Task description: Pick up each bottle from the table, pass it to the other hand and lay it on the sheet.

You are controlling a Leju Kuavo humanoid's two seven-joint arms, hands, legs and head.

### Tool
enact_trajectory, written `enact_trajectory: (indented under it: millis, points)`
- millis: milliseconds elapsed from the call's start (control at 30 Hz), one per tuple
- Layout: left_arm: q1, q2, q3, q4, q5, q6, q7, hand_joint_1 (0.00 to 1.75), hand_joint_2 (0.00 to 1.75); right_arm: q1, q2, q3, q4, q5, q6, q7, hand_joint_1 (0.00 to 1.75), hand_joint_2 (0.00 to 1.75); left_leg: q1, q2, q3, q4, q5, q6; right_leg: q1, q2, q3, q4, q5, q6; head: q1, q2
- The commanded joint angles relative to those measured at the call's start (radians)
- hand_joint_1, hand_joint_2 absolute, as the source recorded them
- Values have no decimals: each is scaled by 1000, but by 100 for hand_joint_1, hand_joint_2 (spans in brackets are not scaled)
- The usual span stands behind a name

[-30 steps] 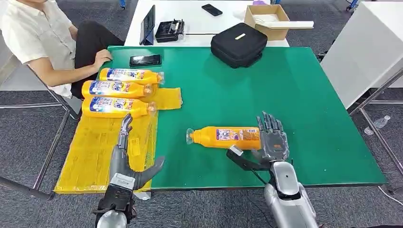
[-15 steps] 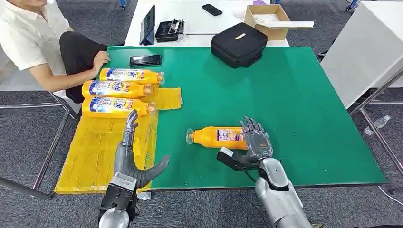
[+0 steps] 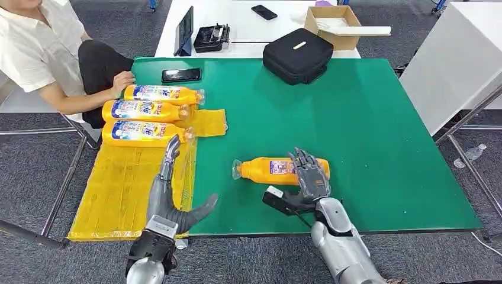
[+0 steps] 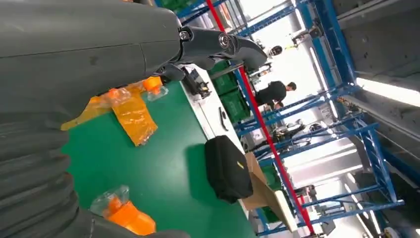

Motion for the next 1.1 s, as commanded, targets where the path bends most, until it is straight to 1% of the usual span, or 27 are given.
enact_trajectory:
  millis: [33,200,267,400,667,700,767,867,967,1033,1067,1100]
  points:
    - [-34,-46,-34,39,-13,7,15,0,175,-96,-18,71,186,31,22,72,0,175,1,1,1,0,-1,0,1,-1,2,0,0,-2,0,0]
    - [-42,-41,-30,40,-20,7,18,0,175,-146,-27,92,229,71,51,119,0,175,1,1,2,1,0,0,1,0,2,-1,0,-2,0,0]
    - [-43,-41,-30,39,-20,7,18,0,175,-150,-26,92,228,71,53,119,0,175,1,1,3,1,-1,0,2,-1,3,-1,0,-3,0,0]
    - [-28,-38,-20,11,-29,19,20,0,175,-167,-18,101,226,120,66,183,0,175,1,1,3,1,-1,0,1,-1,3,0,0,-3,0,0]
    - [-28,-38,-20,11,-29,19,20,0,175,-167,-18,101,226,120,66,183,0,175,1,0,4,0,0,0,1,-1,4,0,0,-2,0,0]
    - [-26,-38,-20,8,-32,21,21,0,175,-164,-19,99,219,124,70,190,0,175,1,1,5,1,-1,0,2,-1,6,0,-1,-4,0,0]
    - [-17,-36,-14,-6,-46,24,28,0,175,-162,-16,94,200,140,100,216,0,175,0,1,4,0,0,0,1,-1,4,0,0,-2,0,0]
    - [-6,-34,-7,-24,-64,23,36,0,175,-156,-13,83,171,155,128,245,0,175,1,2,5,1,-1,0,2,0,6,0,-1,-4,0,0]
    - [5,-38,1,-32,-82,19,44,0,175,-158,-11,72,159,191,185,280,0,175,0,1,4,0,0,0,1,0,5,0,0,-2,0,0]
    - [9,-38,6,-39,-83,21,45,0,175,-163,-9,72,165,212,214,302,0,175,1,2,7,1,-1,0,2,0,7,-1,-1,-4,0,0]
    - [11,-38,8,-41,-83,21,45,0,175,-165,-8,71,169,214,224,305,26,175,1,1,6,0,-1,0,1,0,7,-1,0,-3,0,0]
    - [12,-37,11,-45,-83,22,45,0,175,-168,-3,62,174,213,239,311,148,175,1,1,7,0,0,0,1,-1,7,-1,0,-3,0,0]
